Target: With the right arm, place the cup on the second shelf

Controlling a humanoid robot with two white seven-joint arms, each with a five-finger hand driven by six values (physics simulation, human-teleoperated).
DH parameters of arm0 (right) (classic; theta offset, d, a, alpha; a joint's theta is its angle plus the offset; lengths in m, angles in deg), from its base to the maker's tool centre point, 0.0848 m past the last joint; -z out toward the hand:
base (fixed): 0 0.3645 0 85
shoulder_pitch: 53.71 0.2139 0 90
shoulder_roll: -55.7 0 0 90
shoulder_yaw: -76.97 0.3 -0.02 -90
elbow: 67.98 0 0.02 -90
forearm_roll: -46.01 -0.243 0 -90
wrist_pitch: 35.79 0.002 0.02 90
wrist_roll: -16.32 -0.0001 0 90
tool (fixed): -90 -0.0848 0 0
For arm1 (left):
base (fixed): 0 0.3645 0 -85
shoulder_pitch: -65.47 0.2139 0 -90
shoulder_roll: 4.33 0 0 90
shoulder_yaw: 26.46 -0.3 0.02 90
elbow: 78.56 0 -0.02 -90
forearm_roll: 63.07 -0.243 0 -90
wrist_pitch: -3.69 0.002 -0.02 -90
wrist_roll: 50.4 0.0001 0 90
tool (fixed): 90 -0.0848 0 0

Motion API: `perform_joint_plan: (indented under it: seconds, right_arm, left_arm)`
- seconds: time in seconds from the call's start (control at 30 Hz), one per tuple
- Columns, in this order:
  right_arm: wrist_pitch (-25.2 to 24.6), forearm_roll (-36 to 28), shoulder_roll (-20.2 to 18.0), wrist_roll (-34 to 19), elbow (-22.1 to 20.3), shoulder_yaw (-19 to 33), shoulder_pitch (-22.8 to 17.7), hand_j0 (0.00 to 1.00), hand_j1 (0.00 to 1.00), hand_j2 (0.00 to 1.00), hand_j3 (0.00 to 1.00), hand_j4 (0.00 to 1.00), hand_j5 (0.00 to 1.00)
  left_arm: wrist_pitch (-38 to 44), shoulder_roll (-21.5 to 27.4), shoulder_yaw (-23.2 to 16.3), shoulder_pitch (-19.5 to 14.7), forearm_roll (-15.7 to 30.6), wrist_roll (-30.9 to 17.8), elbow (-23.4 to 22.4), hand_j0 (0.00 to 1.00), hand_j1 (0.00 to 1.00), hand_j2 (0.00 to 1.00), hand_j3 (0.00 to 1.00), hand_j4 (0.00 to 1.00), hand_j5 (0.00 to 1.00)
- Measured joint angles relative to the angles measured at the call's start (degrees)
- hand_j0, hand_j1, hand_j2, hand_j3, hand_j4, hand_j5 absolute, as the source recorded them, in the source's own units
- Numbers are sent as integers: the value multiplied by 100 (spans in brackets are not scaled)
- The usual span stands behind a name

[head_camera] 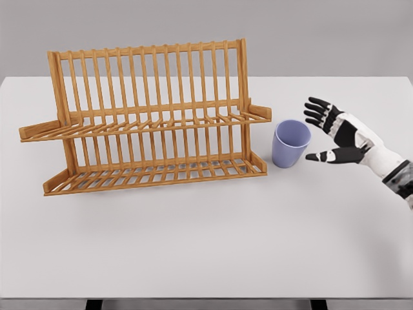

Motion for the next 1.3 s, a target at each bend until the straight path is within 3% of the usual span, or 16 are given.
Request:
perform_joint_plan:
  seconds: [0.43, 1.3]
  right_arm:
    - [7, 185, 236, 0, 304, -133, 35, 100, 100, 100, 100, 100, 100]
    - [-1, 313, 492, 0, 331, -224, 176, 100, 100, 100, 100, 100, 100]
  left_arm:
    - [-2, 0, 1, 0, 0, 0, 0, 100, 100, 100, 100, 100, 100]
    - [0, 0, 1, 0, 0, 0, 0, 100, 100, 100, 100, 100, 100]
